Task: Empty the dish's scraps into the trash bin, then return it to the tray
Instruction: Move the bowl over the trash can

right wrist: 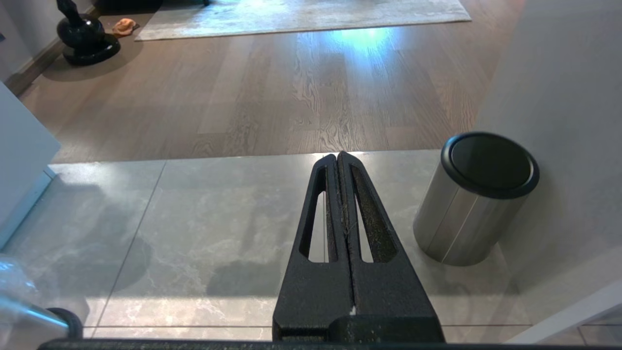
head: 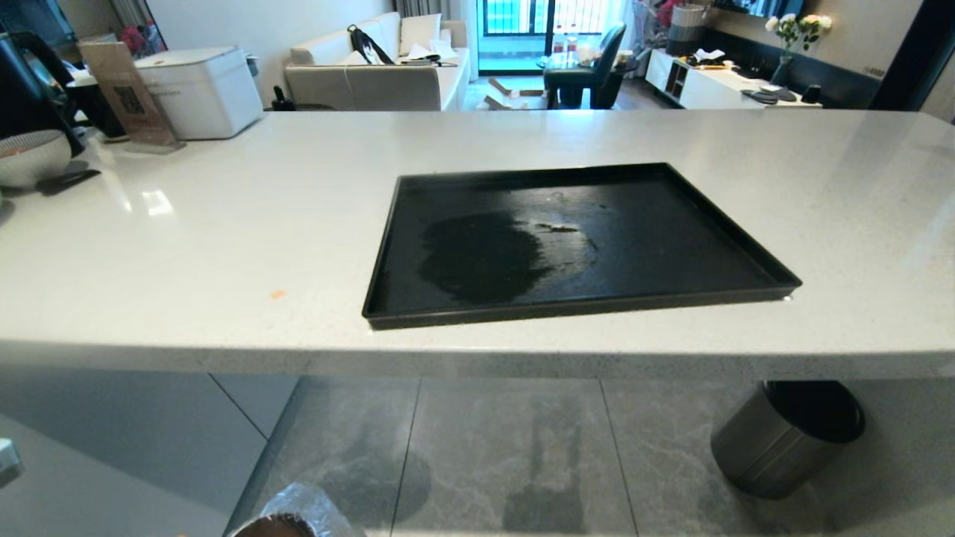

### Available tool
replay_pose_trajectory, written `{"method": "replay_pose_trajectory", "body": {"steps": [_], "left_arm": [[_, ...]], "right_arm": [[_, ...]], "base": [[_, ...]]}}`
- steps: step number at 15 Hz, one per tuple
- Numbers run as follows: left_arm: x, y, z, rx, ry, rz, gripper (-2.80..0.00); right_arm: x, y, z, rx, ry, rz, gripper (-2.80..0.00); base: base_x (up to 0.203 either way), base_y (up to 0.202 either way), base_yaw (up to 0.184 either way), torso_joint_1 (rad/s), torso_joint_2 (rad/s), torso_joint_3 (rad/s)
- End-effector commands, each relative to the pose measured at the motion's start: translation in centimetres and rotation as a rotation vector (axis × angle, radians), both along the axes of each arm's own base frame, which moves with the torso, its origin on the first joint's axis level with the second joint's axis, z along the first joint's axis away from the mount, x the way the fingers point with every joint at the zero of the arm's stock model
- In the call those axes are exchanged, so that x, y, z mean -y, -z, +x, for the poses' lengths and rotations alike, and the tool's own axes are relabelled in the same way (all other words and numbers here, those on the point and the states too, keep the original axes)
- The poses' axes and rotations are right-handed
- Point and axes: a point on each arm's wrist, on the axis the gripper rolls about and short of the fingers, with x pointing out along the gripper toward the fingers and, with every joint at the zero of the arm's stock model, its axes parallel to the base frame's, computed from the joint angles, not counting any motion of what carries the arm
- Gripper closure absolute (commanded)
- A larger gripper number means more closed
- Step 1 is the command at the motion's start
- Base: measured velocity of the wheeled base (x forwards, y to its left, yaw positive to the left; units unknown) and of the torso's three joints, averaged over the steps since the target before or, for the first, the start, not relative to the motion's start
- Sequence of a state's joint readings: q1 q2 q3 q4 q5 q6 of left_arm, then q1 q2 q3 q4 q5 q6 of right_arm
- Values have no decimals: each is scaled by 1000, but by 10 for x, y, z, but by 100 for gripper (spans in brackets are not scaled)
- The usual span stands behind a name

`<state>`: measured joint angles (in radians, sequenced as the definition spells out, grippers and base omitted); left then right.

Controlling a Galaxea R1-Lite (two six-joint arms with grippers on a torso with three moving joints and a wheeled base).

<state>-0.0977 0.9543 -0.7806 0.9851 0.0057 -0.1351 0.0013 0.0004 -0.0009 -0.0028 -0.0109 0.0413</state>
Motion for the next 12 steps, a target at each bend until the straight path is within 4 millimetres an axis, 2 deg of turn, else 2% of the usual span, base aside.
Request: {"method": "replay_pose_trajectory", "body": {"steps": [1, 6, 12], "left_arm": [[0, 0, 0, -5, -1, 1, 0], [0, -1, 1, -6, -1, 0, 0], [0, 0, 1, -10, -4, 2, 0]], "right_arm": [[0, 0, 0, -2, 0, 0, 0], [0, 0, 0, 0, 0, 0, 0], [0, 0, 0, 1, 0, 0, 0]], "base": [[0, 0, 0, -29, 440, 406], [0, 0, 0, 5, 415, 424], [0, 0, 0, -1, 17, 20]]}}
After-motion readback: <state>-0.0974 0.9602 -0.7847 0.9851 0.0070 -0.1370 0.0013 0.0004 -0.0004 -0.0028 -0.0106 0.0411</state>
